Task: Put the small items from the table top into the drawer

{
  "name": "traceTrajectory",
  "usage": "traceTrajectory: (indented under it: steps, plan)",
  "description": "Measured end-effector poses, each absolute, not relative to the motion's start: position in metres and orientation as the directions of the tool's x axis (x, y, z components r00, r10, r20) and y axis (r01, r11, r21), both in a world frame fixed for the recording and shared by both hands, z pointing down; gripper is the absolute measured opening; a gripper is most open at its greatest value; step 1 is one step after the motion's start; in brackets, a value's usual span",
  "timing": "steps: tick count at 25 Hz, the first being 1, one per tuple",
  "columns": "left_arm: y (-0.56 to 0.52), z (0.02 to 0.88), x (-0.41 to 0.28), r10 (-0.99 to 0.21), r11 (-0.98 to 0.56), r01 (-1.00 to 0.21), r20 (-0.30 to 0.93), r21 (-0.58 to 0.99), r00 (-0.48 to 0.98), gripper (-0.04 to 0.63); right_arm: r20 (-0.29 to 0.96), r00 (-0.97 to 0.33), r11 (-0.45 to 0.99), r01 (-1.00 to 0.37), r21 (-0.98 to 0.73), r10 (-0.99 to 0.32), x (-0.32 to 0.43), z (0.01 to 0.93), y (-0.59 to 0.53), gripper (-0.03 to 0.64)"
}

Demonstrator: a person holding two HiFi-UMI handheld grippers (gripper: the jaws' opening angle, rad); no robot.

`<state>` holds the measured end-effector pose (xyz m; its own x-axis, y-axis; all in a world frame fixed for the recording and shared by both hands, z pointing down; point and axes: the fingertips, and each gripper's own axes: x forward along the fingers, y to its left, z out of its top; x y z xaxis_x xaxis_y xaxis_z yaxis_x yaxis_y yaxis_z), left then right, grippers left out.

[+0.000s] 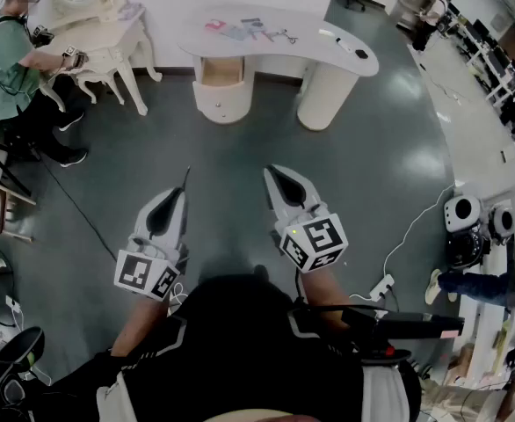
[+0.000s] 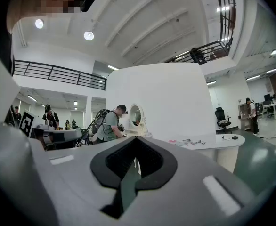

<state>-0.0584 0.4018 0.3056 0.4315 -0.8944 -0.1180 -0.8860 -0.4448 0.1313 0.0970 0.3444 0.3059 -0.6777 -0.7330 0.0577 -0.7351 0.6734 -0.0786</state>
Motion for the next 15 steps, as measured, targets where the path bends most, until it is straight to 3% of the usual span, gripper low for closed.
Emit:
traceTrajectory:
  steps: [15]
  plan:
    - [0.398,0.295,-0.059,-0.896,-0.439,-0.894,-0.124,0.091,0.427,0.018,0.059,-0.678,0.675,-0.735,-0.062,-0.733,0.093,0.306,0.349,0.0]
